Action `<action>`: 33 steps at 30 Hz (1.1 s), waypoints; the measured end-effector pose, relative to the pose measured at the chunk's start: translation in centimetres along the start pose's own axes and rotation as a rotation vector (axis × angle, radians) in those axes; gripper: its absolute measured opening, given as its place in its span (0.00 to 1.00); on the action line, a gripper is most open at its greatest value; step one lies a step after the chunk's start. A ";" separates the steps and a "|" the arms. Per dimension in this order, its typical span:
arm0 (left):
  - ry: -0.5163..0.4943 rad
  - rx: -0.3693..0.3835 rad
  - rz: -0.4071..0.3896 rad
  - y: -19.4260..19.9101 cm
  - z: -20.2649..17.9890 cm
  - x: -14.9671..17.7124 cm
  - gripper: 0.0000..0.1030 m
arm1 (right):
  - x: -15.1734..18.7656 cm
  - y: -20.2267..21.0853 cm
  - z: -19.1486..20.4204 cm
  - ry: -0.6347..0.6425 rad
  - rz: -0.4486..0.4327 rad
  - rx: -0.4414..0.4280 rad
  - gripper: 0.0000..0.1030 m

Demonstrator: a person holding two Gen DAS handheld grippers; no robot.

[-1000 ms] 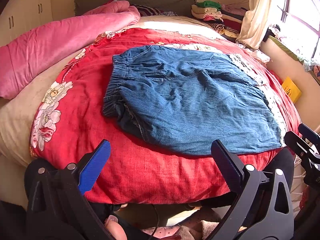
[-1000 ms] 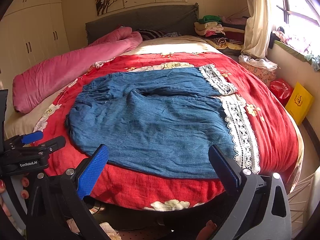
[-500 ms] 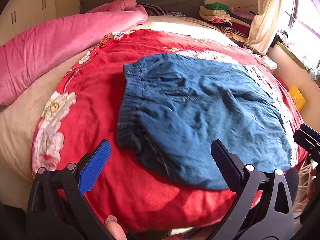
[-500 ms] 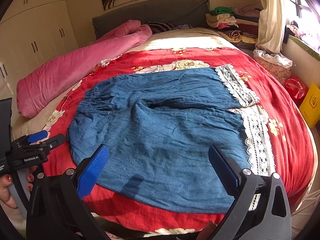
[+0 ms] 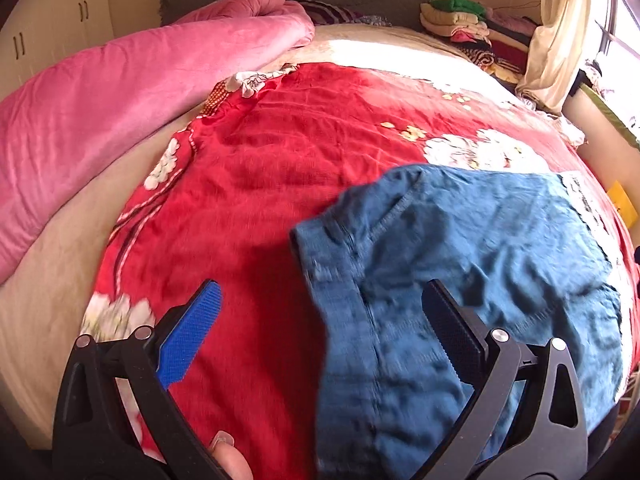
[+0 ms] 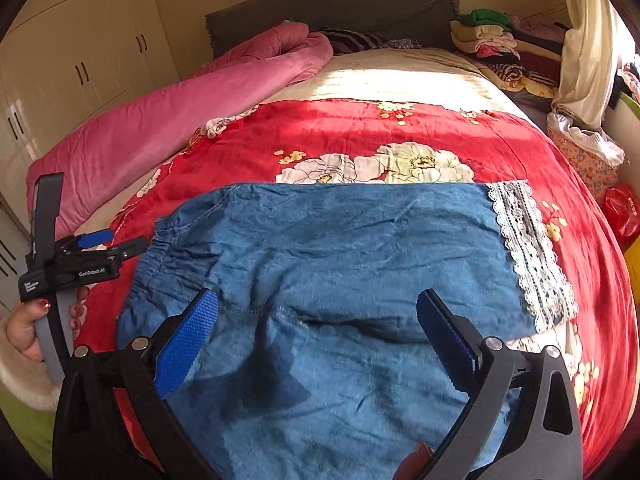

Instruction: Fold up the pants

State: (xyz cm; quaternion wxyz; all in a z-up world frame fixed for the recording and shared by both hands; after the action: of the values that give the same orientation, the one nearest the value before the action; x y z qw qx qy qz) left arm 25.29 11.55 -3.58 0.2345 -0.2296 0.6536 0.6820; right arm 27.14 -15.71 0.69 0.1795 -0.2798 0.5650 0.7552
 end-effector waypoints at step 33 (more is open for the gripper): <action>-0.116 0.338 -0.122 -4.1 -1.3 -4.9 0.01 | -7.4 -20.8 5.8 0.653 0.308 -0.028 0.84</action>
State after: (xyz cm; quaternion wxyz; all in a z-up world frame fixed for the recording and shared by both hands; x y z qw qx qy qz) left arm 31.65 10.29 -3.77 0.3480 -0.1866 0.7289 0.5592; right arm 43.90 -3.70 -9.15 -0.1302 -0.4204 0.6178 0.6516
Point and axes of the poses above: each gripper's, at about its wrist camera, not at the fingertips, and y roughly against the way its jaws point, z to its left, x to its underside, the point moved 4 cm from there along -y, roughly the way its jaws point, and after that the axes turned 5 degrees about -y, right-handed, at the moved point
